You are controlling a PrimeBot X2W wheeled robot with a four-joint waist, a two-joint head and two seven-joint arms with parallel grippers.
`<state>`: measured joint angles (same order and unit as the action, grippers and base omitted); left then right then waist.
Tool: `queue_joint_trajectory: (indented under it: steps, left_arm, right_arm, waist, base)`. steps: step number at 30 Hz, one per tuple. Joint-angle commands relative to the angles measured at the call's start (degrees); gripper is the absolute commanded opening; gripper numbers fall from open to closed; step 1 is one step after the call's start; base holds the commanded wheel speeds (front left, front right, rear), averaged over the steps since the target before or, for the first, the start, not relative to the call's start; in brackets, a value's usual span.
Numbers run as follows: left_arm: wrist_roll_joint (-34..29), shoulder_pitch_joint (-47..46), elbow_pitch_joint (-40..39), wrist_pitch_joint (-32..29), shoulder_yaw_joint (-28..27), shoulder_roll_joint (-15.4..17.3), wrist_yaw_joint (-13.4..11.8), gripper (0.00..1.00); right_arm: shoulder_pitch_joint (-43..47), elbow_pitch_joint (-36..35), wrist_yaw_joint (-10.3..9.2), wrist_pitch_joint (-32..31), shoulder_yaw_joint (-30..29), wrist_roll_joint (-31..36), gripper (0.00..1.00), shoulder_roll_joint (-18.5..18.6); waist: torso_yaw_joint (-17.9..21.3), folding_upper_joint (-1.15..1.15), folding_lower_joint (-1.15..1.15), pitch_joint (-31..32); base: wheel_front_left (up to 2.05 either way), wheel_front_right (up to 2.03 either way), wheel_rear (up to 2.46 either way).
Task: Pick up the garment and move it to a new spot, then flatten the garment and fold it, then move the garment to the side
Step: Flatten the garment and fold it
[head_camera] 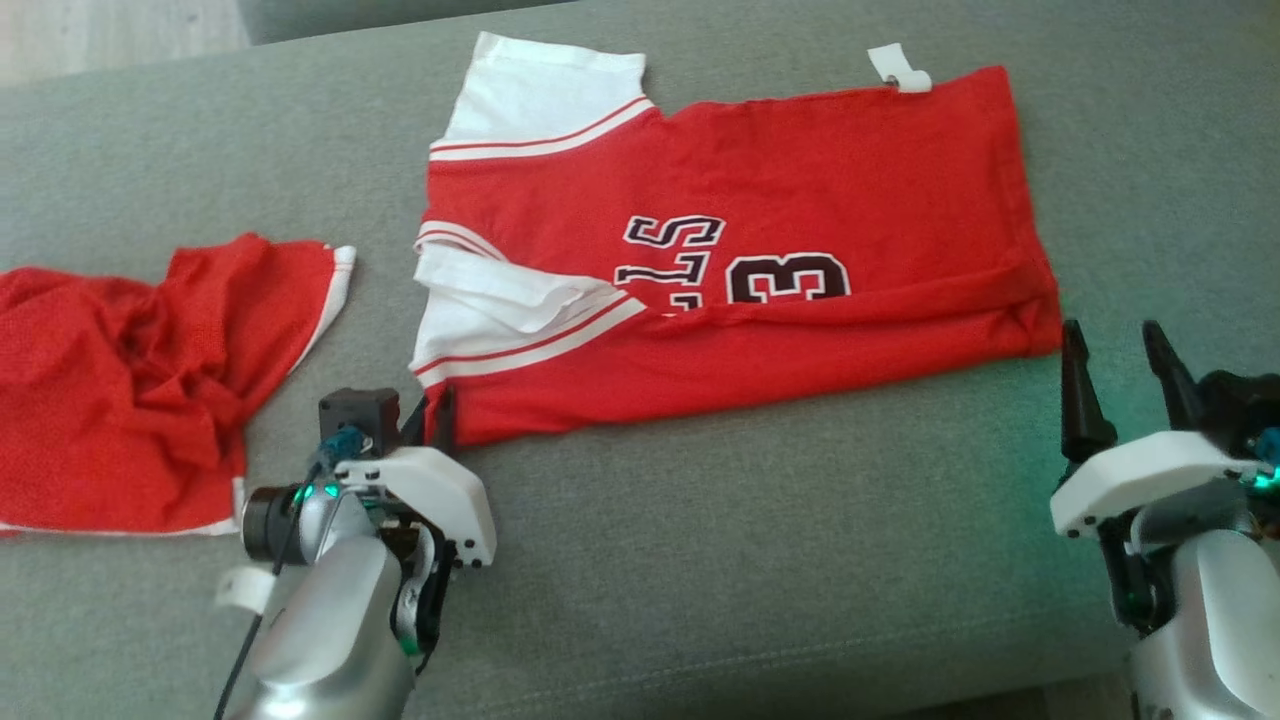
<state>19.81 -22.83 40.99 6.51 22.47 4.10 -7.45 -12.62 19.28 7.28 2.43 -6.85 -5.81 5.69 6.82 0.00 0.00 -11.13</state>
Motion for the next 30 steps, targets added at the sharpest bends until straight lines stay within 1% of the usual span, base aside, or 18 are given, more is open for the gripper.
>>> queue_joint_trajectory:
  steps: [1,5,6,9,12,15,25,30]
  left_arm:
    - [-0.33,-1.46,-2.33,2.5,-1.34,1.09,0.26,0.0]
    - [-0.9,-1.79,-6.22,5.44,-0.38,0.76,0.79,0.0]
    - [-0.9,-1.79,-6.22,5.44,-0.38,0.76,0.79,0.0]
    - [-1.31,-1.57,-9.38,6.43,0.39,0.56,0.93,0.0]
    - [-1.56,-1.03,-12.29,6.86,1.13,0.4,0.93,0.0]
    - [-1.7,-0.6,-14.55,6.74,1.82,0.31,0.83,0.0]
    - [-1.73,0.54,-18.42,4.87,2.93,1.27,0.32,0.0]
    - [-1.55,1.2,-18.35,4.49,3.34,1.46,0.12,0.0]
  right_arm:
    - [-3.12,0.15,0.21,-1.73,-0.42,0.58,1.0,-0.5]
    - [-4.62,5.13,0.21,-5.54,-3.5,0.8,1.0,-1.33]
    - [-4.62,5.13,0.21,-5.54,-3.5,0.8,1.0,-1.33]
    - [-6.04,8.79,0.21,-8.13,-6.18,-0.08,1.0,-1.97]
    - [-7.31,11.62,0.21,-9.18,-8.03,0.82,1.0,-2.27]
    - [-8.58,13.86,0.21,-9.02,-9.43,1.95,1.0,-2.44]
    - [-12.96,18.95,0.21,-6.5,-11.71,1.2,1.0,-2.73]
    - [-12.98,18.55,0.21,-5.4,-12.26,0.21,1.0,-2.77]
  waist:
    - [-0.89,0.0,0.0,0.19]
    - [-2.33,0.0,0.0,0.23]
    - [-2.33,0.0,0.0,0.23]
    - [-3.34,0.0,0.0,0.15]
    - [-4.09,0.0,0.0,-0.02]
    - [-4.64,0.0,0.0,-0.43]
    - [-5.34,0.0,0.0,-1.74]
    - [-5.43,0.0,0.0,-1.06]
  base:
    - [0.0,0.0,0.0]
    - [0.0,0.0,0.0]
    - [0.0,0.0,0.0]
    - [0.0,0.0,0.0]
    - [0.0,0.0,0.0]
    - [0.0,0.0,0.0]
    - [0.0,0.0,0.0]
    - [0.0,0.0,0.0]
